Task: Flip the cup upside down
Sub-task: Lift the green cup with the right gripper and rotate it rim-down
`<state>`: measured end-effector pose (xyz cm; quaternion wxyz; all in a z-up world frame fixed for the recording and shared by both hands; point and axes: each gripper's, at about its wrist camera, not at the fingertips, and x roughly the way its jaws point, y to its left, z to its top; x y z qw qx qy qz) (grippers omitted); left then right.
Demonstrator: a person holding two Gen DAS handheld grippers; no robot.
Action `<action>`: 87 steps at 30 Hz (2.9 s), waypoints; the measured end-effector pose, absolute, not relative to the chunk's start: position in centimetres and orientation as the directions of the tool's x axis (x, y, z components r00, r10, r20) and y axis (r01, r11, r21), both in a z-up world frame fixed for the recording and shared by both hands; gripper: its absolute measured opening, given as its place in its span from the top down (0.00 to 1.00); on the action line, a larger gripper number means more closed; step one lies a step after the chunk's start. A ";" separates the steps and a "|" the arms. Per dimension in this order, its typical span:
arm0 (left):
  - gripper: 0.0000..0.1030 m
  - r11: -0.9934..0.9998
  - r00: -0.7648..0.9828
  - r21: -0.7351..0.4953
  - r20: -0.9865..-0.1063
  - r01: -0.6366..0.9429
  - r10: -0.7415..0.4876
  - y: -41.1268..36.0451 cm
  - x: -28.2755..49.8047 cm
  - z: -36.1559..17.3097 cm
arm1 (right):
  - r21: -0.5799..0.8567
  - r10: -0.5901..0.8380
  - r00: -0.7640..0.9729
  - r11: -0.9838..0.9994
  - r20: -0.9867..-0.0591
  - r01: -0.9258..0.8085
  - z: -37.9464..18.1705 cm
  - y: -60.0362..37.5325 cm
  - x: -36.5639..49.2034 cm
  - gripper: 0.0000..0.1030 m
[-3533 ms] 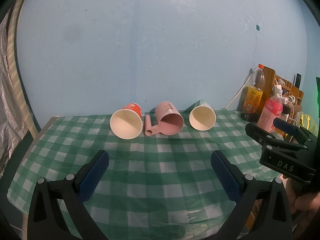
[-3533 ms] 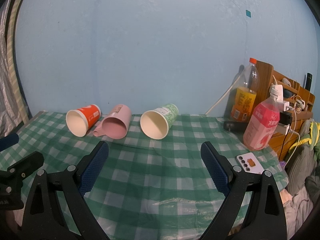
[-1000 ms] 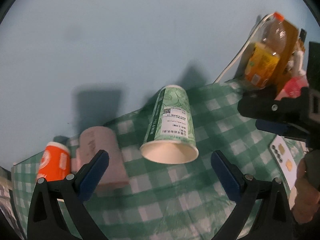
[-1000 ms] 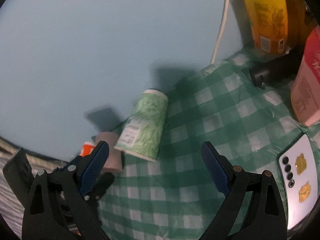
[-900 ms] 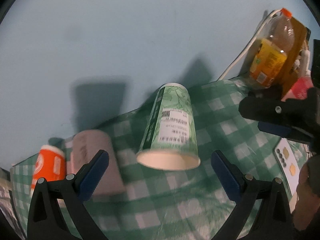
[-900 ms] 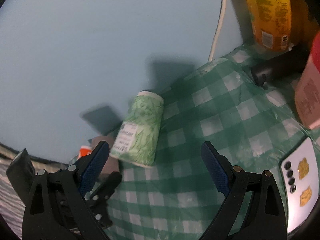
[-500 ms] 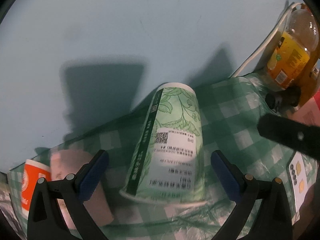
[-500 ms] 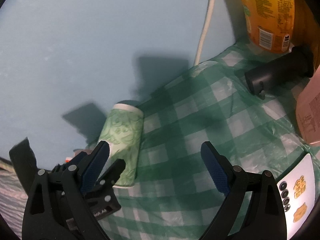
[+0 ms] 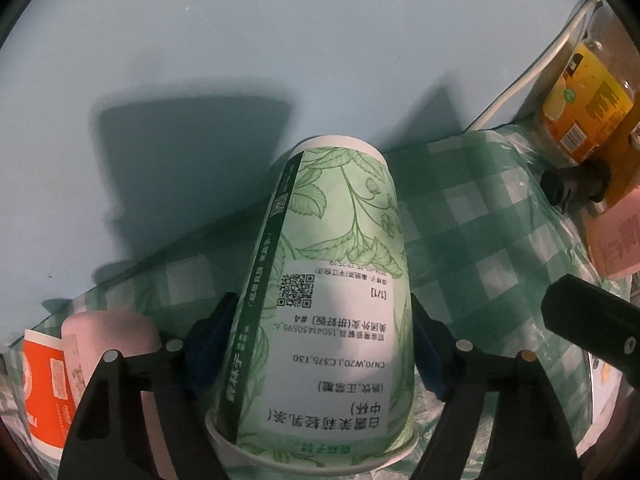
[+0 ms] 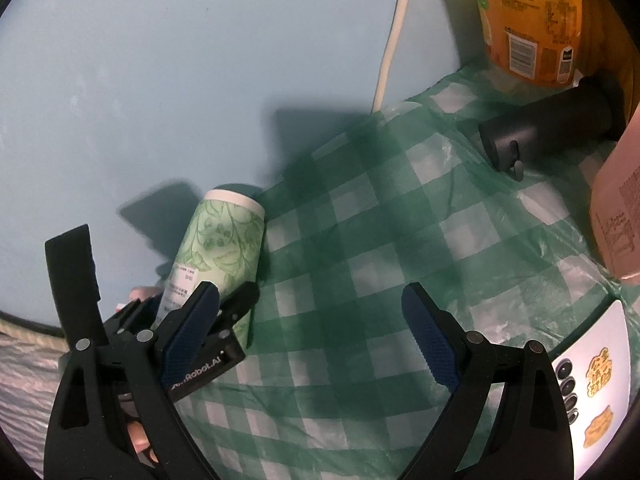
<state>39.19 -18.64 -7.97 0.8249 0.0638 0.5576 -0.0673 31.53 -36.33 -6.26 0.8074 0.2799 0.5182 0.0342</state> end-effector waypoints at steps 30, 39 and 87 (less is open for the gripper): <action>0.23 0.977 0.507 -0.072 -0.846 0.201 -0.166 -10.4 20.9 -2.4 | 0.591 0.507 0.486 0.807 -0.712 0.024 -2.5 -30.1 22.8 0.10; 0.23 0.978 0.484 -0.145 -0.852 0.152 -0.201 -5.9 16.1 -4.0 | 0.608 0.578 0.385 0.792 -0.719 -0.052 -5.2 -25.1 19.3 0.10; 0.06 0.984 0.566 -0.178 -0.810 0.015 -0.155 2.2 11.7 -2.2 | 0.556 0.562 0.325 0.823 -0.761 -0.119 -5.4 -18.2 18.7 0.10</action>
